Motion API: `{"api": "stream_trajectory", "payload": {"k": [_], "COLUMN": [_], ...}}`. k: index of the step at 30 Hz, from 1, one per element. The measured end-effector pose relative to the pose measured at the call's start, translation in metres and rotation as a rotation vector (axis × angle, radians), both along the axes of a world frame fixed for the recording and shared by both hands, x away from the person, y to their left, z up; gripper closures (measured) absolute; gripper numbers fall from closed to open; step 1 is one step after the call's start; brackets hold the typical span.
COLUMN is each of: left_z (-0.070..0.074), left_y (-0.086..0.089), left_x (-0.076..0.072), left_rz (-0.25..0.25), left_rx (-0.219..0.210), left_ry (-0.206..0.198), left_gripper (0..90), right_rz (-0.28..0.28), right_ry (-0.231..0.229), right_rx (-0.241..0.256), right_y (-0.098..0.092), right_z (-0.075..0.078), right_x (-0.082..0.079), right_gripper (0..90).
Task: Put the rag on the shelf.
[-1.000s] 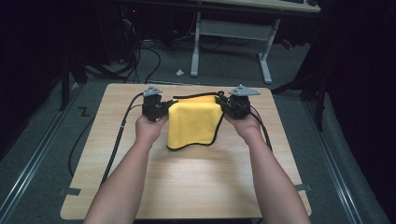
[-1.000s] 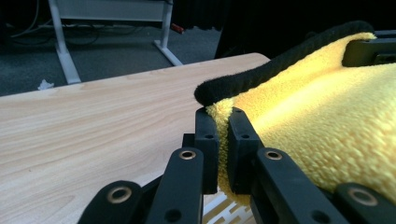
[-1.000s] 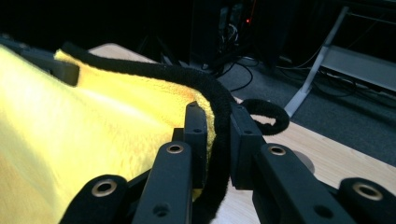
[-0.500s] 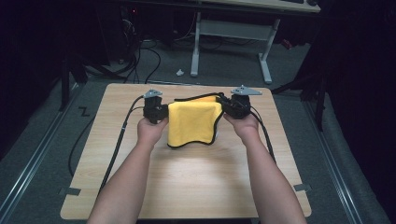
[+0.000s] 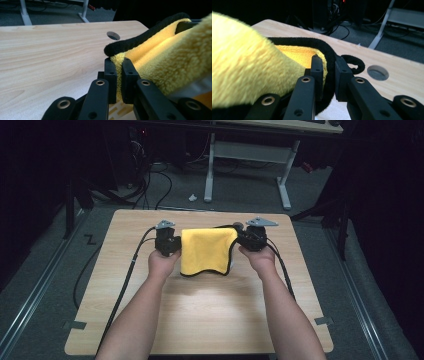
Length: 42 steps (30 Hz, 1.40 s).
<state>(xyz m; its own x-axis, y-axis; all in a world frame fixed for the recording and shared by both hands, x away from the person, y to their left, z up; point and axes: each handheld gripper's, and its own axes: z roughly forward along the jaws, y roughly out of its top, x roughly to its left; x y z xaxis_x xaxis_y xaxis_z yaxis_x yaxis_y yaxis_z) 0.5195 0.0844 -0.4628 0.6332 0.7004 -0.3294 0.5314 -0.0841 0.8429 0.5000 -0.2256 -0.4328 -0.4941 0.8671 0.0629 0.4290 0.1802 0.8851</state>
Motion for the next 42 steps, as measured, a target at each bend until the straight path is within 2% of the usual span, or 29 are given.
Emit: {"api": "stream_trajectory", "payload": {"k": [13, 21, 25, 27, 33, 42], "left_z": [-0.007, -0.009, -0.008, -0.007, -0.004, 0.0], "left_y": [-0.001, 0.001, 0.001, 0.001, 0.0, 0.001], "left_x": [-0.003, -0.005, -0.005, -0.005, -0.005, -0.007], "left_rz": [-0.008, -0.003, -0.001, 0.002, 0.006, 0.026], "left_rx": [0.029, 0.012, 0.006, 0.009, 0.014, 0.04], "left_ry": [0.016, 0.032, 0.049, 0.044, 0.042, 0.034], "left_gripper": [85.0, 85.0, 84.5, 84.1, 82.1, 76.5], "right_rz": [0.003, 0.006, -0.006, -0.015, -0.033, -0.065], "right_ry": [0.03, 0.043, 0.054, 0.056, 0.048, 0.03], "right_rx": [0.03, 0.053, 0.065, 0.068, 0.047, 0.022], "right_y": [-0.002, -0.004, -0.006, -0.007, -0.011, -0.015], "right_z": [-0.017, -0.022, -0.022, -0.022, -0.019, -0.013], "right_x": [0.0, 0.0, 0.001, 0.002, 0.002, -0.001], "right_gripper": [80.3, 77.7, 71.0, 66.8, 57.5, 51.2]}}
